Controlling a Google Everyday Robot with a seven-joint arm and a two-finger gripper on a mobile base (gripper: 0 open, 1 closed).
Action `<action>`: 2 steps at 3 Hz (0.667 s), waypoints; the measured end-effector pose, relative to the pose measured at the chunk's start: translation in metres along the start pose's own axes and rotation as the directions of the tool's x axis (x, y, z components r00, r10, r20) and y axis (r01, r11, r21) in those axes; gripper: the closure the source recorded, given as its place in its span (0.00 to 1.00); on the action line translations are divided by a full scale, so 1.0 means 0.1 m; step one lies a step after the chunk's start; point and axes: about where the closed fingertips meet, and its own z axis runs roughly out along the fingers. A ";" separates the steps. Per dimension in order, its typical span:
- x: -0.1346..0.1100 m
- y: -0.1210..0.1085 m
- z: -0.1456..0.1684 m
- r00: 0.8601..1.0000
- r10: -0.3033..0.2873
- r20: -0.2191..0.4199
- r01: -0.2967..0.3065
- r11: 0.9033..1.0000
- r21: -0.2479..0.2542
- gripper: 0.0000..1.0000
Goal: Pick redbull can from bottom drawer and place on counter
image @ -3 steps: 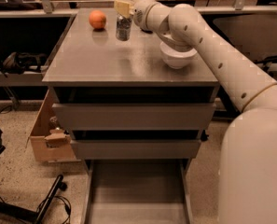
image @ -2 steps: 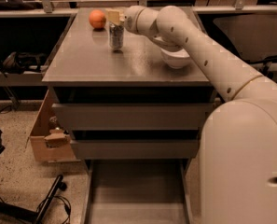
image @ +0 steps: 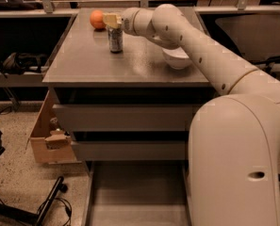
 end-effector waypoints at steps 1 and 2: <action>0.00 0.00 0.00 1.000 0.000 0.000 0.000 1.000 0.000 0.28; 0.00 0.00 0.00 1.000 0.000 0.000 0.000 1.000 0.000 0.05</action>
Offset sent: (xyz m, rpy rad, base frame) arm 0.0000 0.0000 0.0000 0.0000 0.0000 0.0000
